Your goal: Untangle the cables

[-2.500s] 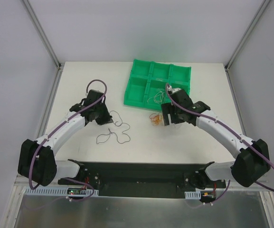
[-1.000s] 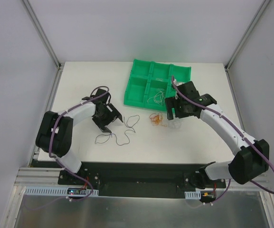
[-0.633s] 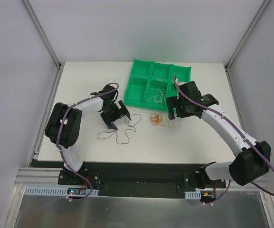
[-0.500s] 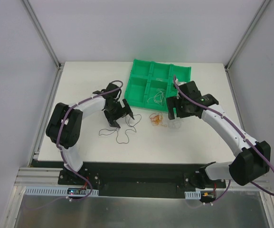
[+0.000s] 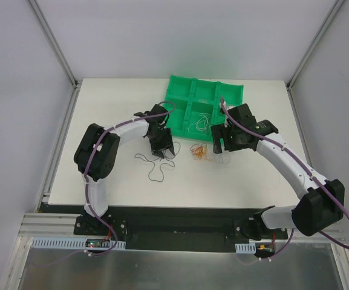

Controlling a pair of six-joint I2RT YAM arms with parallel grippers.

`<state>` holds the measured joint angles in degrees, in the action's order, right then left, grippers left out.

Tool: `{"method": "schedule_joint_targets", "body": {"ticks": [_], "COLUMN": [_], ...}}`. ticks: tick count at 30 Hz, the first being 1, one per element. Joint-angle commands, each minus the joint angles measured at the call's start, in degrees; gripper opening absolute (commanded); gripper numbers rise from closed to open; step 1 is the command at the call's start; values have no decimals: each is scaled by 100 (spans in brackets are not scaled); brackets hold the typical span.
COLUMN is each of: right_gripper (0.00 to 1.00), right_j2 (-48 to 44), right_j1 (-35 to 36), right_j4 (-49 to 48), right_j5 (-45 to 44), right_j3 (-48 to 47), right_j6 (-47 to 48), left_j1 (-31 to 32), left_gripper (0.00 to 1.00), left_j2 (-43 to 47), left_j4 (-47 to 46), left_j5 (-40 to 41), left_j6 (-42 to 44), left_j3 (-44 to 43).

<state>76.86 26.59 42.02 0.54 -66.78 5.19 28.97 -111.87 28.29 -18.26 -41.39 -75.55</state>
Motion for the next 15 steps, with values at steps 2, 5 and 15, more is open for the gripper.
{"method": "schedule_joint_targets", "body": {"ticks": [2, 5, 15], "right_gripper": [85, 85, 85], "right_j2": [-303, -365, -751], "right_j1": [-31, -40, -83], "right_j4": [78, 96, 157], "right_j5": [61, 17, -404], "right_j3": [43, 60, 244], "right_j6": [-9, -9, -80], "left_j1": [240, 241, 276], "left_gripper": [39, 23, 0], "left_j2": [-124, -115, 965], "left_j4": [291, 299, 256], "left_j5": [815, 1061, 1457], "left_j6": [693, 1026, 1853], "left_j3": [-267, -259, -416]}}
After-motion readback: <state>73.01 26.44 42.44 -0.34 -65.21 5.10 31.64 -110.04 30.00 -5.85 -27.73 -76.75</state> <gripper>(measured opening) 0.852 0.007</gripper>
